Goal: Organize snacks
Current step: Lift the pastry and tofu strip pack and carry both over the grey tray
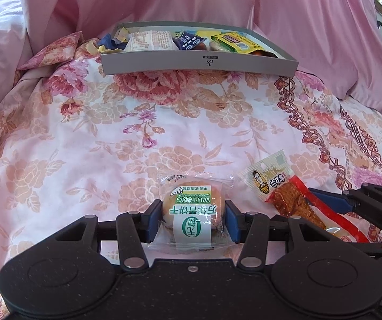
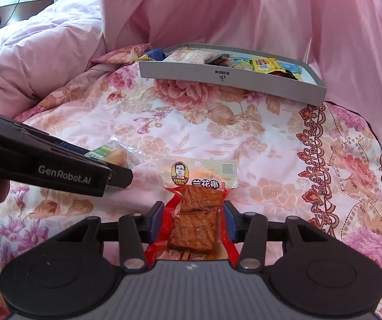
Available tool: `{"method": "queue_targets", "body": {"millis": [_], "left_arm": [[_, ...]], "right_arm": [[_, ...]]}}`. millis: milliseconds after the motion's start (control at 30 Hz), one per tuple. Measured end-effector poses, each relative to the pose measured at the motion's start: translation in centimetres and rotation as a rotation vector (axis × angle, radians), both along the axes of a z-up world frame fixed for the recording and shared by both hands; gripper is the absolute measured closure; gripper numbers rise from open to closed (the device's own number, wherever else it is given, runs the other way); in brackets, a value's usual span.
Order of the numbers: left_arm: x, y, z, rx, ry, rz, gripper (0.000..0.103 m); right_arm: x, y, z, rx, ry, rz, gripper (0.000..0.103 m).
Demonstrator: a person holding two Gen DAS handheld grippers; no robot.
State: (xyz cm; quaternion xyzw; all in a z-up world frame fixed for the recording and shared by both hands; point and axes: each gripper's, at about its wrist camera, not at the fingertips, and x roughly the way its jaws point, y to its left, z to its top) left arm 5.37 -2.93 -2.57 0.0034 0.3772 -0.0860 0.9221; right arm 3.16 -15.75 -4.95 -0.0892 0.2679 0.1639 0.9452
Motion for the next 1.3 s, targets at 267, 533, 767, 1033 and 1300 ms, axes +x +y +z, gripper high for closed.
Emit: {"method": "queue_targets", "body": {"millis": [267,533,767,1033,1300], "left_arm": [[0.0,0.2,0.1,-0.012,-0.010,0.010,0.052],[-0.1,0.3,0.4,-0.019,-0.026,0.019,0.052],[-0.1,0.4,0.6,-0.027,-0.035,0.026,0.052],[1.0,0.5,1.7,-0.072,-0.041,0.040,0.052],[4.6,0.8,5.1,-0.090,-0.110,0.073,0.052]], "right_arm": [[-0.4,0.0,0.4,-0.030,-0.038,0.022,0.054],[-0.6,0.0,0.6,-0.040,-0.064,0.031,0.054],[-0.6,-0.2,0.8,-0.033,-0.078,0.034,0.054],[-0.3,-0.1,1.8,-0.089,-0.151,0.061,0.054],[1.6,-0.8,4.4,-0.091,-0.223,0.070,0.054]]}}
